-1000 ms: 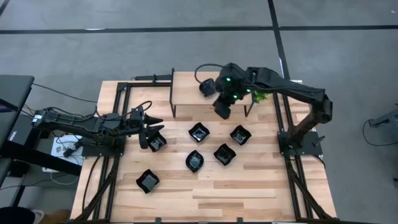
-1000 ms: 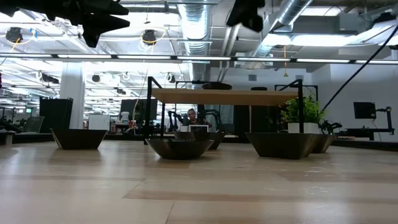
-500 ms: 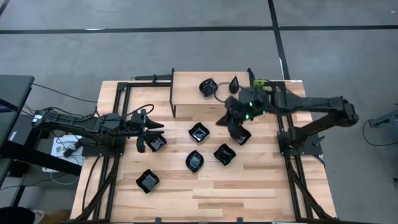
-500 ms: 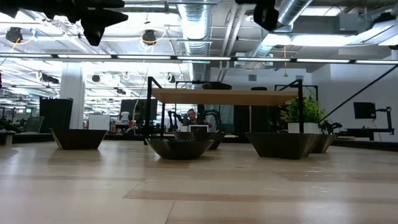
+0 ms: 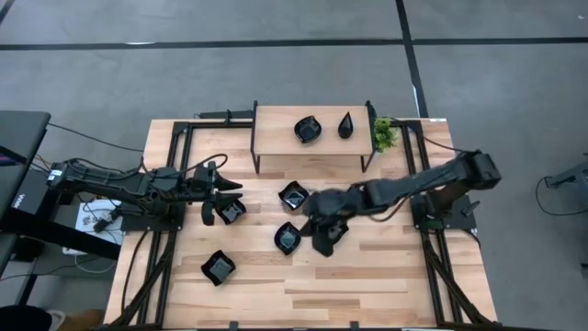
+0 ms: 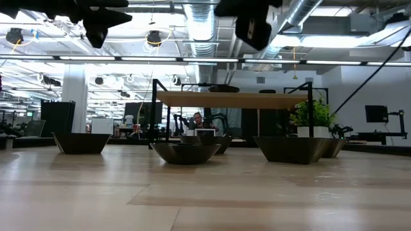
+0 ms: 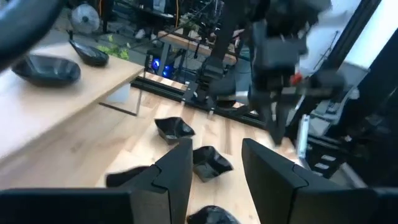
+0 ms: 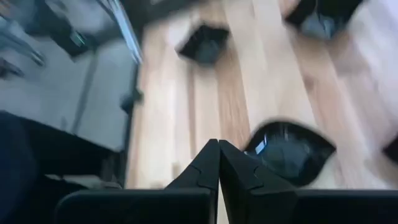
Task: Pick & Place Mini shaped plates
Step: Stack the leaf-shaped plate on top of the other leaf-shaped plates on the shelf
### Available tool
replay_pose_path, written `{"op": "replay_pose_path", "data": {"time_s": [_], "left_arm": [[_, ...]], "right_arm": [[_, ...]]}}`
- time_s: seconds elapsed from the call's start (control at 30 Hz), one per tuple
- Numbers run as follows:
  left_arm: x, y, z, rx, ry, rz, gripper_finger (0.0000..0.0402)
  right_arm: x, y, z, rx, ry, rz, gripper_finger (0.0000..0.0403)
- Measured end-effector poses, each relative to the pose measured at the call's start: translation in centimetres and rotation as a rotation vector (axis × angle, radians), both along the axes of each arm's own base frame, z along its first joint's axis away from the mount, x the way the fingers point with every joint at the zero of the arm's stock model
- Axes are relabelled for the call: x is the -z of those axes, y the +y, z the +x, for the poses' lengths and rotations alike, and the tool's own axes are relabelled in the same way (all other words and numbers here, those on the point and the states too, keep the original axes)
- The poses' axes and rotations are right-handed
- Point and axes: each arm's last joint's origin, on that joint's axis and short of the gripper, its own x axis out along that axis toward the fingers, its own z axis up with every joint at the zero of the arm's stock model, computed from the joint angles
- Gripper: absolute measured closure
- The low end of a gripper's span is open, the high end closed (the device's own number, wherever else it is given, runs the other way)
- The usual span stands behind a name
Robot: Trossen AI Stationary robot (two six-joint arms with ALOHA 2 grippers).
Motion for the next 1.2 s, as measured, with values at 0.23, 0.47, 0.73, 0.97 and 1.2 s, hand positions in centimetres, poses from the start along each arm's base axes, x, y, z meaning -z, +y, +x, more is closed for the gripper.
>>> {"op": "replay_pose_path", "data": {"time_s": [0.23, 0.47, 0.73, 0.97, 1.2], "left_arm": [[0.0, -0.1, 0.0, 0.045, 0.0, -0.005, 0.0261], [-0.2, -0.3, -0.2, 0.121, -0.016, 0.03, 0.0261], [0.3, -0.5, -1.8, 0.185, -0.073, 0.02, 0.0261], [1.4, -0.8, -3.1, 0.231, -0.113, 0.014, 0.0261], [2.2, -1.0, -3.3, 0.252, -0.118, 0.01, 0.0261]], "right_arm": [[1.0, 0.4, 2.0, -0.003, 0.192, -0.047, 0.0402], [1.8, 0.2, 4.4, 0.016, 0.342, -0.106, 0.04], [3.2, -0.6, 6.3, 0.033, 0.382, -0.076, 0.0372], [3.3, -1.5, 6.4, 0.075, 0.401, -0.03, 0.0335], [5.8, -1.3, 6.7, 0.101, 0.492, 0.052, 0.033]]}}
